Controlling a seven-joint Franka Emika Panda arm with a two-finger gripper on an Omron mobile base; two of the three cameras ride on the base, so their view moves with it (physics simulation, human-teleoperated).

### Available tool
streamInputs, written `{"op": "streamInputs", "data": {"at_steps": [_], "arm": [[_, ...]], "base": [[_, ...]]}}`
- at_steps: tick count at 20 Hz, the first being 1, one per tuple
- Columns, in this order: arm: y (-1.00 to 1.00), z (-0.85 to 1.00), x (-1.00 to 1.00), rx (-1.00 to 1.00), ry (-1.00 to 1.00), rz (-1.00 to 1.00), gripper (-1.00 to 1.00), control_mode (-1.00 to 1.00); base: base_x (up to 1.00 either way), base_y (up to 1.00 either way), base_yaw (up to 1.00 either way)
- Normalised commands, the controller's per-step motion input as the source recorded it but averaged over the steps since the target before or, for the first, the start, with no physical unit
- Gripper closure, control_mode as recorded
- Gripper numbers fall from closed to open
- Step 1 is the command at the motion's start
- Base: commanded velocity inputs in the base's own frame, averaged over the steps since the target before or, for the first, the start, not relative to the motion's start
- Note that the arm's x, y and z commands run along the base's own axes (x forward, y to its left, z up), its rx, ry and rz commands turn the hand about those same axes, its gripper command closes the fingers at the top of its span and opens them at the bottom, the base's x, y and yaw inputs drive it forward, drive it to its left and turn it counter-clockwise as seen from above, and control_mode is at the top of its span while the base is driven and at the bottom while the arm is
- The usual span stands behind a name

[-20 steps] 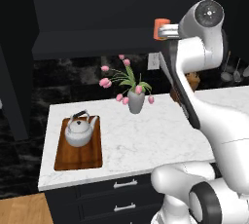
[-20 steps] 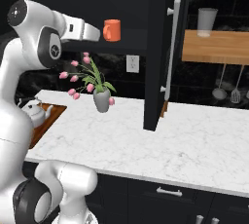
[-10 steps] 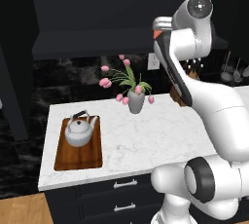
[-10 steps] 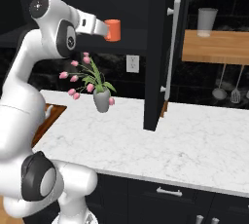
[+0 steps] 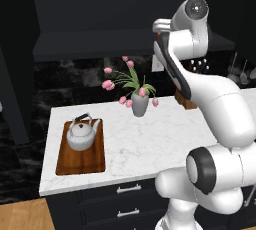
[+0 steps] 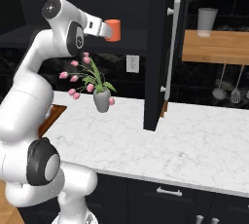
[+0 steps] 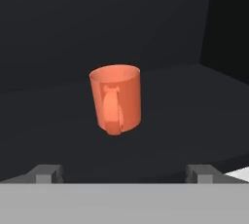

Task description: Pick the kettle from the counter and place it on the tray. Then pick the mug from the cabinet and place it on the tray. Then close the cabinet doors.

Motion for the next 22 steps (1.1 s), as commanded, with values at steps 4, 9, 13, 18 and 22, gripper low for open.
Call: {"op": "streamInputs", "data": {"at_steps": [4,9,13,18,22], "arm": [[0.00,-0.13,0.40,0.03,0.00,0.00,-1.00,-1.00],[0.00,-0.02,0.33,0.00,0.00,0.00,-1.00,-1.00],[-0.03,-0.03,0.27,0.00,0.00,0.00,-1.00,-1.00],[-0.03,-0.04,0.27,0.00,0.00,0.00,-1.00,-1.00],[-0.06,-0.06,0.10,0.00,0.00,0.00,-1.00,-1.00]], "base": [[0.00,0.00,0.00],[0.00,0.00,0.00],[0.00,0.00,0.00],[0.00,0.00,0.00],[0.00,0.00,0.00]]}}
